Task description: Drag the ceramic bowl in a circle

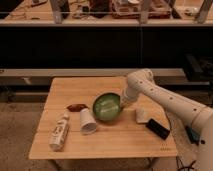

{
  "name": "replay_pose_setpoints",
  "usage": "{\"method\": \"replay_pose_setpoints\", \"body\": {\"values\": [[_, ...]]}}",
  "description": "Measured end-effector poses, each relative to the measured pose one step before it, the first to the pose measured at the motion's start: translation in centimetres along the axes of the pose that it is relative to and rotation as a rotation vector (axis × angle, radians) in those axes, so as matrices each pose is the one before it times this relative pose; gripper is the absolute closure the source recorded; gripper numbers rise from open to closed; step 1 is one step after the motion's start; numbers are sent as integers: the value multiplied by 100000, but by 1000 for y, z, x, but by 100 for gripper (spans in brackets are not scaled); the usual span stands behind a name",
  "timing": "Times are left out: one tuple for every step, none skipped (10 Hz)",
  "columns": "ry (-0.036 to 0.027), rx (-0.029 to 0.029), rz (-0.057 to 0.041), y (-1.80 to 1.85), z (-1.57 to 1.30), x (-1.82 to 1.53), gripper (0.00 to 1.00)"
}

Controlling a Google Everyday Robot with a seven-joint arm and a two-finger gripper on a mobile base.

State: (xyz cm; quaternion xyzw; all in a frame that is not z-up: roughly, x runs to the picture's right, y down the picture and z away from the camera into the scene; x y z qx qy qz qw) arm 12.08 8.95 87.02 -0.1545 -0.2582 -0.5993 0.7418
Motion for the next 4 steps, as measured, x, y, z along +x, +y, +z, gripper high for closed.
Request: {"method": "replay_pose_setpoints", "body": {"values": [[89, 687, 1148, 58, 83, 458, 82], [486, 434, 3490, 427, -86, 640, 82], [403, 109, 1674, 344, -104, 273, 82], [17, -27, 222, 134, -26, -14, 82]]}}
